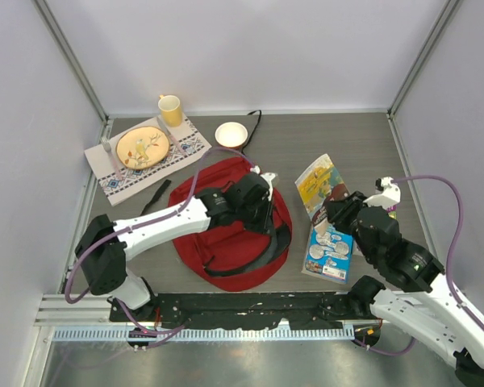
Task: Pack the student bag
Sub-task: Place the book in the student bag.
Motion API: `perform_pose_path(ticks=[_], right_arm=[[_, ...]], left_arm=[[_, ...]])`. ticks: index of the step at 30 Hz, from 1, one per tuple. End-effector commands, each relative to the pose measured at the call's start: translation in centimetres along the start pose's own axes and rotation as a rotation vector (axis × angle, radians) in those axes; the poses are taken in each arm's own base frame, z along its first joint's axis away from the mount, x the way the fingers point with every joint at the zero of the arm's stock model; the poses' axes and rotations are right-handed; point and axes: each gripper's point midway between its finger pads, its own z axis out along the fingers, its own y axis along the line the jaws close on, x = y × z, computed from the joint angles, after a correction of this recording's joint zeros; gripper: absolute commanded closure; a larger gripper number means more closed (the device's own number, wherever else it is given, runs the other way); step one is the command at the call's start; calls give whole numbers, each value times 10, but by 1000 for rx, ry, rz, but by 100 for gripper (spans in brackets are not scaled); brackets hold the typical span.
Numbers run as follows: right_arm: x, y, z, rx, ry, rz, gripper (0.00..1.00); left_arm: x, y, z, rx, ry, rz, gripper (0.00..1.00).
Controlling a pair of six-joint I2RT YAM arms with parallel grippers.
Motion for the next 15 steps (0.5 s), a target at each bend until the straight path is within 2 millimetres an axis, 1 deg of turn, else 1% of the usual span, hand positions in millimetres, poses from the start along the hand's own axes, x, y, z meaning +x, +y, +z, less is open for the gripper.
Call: perform_pose_path(ticks=[1,4,7,8,11,13,15], right_arm=[[-59,18,-22,-60,-178,93,99],[-60,16,-28,-63,-175,93,99],[-61,18,-33,-74,-155,89,99],[-60,20,-35,-85,-145,87,99],[-62,26,-44,-129,-129,105,99],[-62,30,-49,-157,-118,111,99],[-61,40,-55,-211,-94,118,99]], left_arm=[[-62,-20,-30,9,-189,-26,100],[-82,-22,-44,-7,-262,-37,100],[-95,-24,-55,7,-317,-60,100],[-98,-26,-62,22,-334,-68,100],[-103,-28,-73,38,-367,-71,100],[-108,-22,-78,15,-392,-74,100],[-111,-17,-84,5,-404,-76,100]])
